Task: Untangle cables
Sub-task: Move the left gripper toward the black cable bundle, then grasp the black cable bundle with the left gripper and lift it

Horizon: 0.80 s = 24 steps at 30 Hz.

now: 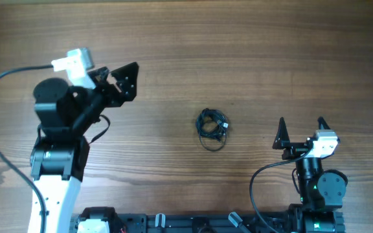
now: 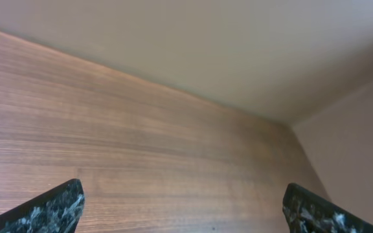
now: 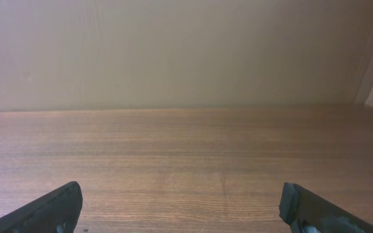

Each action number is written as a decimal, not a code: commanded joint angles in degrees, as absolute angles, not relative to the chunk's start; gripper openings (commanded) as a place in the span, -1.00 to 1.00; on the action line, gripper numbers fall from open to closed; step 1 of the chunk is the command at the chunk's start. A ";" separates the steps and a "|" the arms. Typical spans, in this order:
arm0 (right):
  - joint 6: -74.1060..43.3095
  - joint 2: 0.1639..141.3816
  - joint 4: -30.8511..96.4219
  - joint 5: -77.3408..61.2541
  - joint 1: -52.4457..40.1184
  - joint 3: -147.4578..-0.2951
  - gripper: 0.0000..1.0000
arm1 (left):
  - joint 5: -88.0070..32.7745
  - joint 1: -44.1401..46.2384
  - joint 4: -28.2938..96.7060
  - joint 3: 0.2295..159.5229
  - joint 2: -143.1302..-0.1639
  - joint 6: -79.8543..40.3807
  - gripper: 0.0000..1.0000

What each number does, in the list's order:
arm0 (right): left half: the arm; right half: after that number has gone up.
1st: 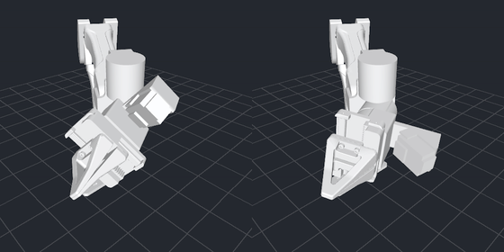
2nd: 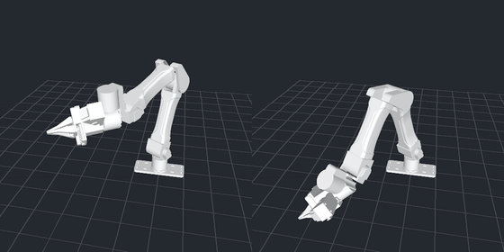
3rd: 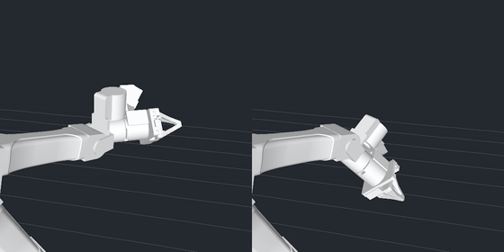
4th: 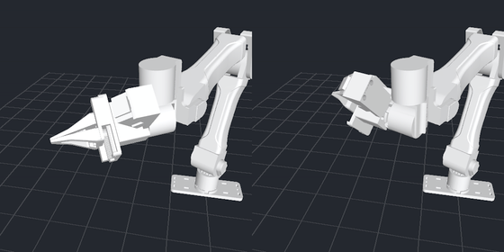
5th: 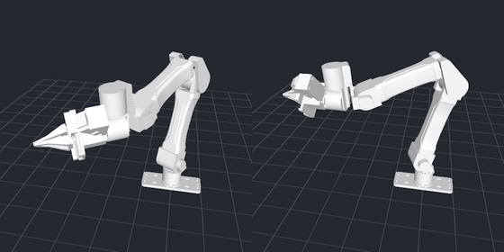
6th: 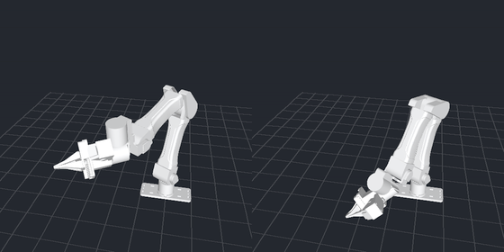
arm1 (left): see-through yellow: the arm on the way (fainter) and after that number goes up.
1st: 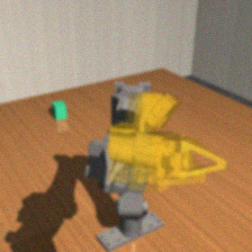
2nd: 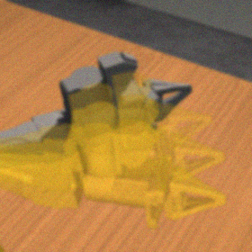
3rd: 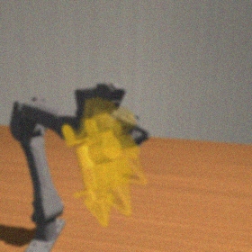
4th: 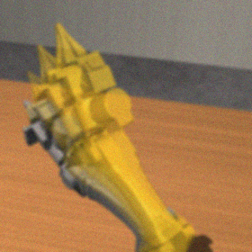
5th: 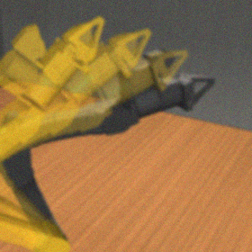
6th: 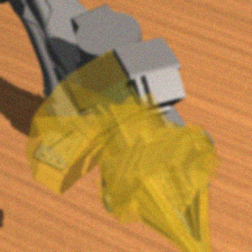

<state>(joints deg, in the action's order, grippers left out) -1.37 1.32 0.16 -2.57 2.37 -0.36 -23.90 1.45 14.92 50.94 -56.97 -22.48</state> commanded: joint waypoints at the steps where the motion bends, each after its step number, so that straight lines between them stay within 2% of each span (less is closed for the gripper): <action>1: -0.84 1.19 -0.03 -3.09 2.55 -0.30 1.00 | -32.34 7.92 19.73 52.40 -59.51 -19.73 1.00; 3: -0.84 1.19 -0.03 -3.09 2.55 -0.30 1.00 | -32.51 12.10 24.29 52.36 -61.84 -19.90 1.00; 6: -0.84 1.19 -0.03 -3.09 2.55 -0.30 0.99 | -30.79 18.39 24.25 52.36 -67.07 -21.41 1.00; 10: -0.84 1.19 -0.03 -3.07 2.55 -0.30 0.99 | -9.41 29.12 24.23 52.42 -73.87 -21.41 0.99; 12: -0.82 1.19 -0.03 -3.07 2.55 -0.32 1.00 | 6.35 35.64 20.88 52.42 -78.83 -21.41 0.98; 13: -0.84 1.19 -0.03 -3.09 2.55 -0.30 1.00 | 9.80 37.56 18.72 52.42 -81.25 -21.41 0.98; 14: -0.82 1.19 -0.03 -3.09 2.55 -0.30 0.99 | 11.25 39.75 16.03 52.42 -84.73 -21.41 0.85; 17: -0.82 1.19 -0.03 -3.09 2.55 -0.32 0.99 | 11.22 43.07 10.26 52.42 -92.16 -21.43 0.63; 23: -0.84 1.19 -0.03 -3.07 2.55 -0.30 0.99 | 11.22 43.44 5.72 52.42 -99.55 -22.94 0.58; 24: -0.84 1.19 -0.03 -3.07 2.55 -0.30 0.99 | 11.20 43.38 6.02 52.49 -99.55 -22.92 0.67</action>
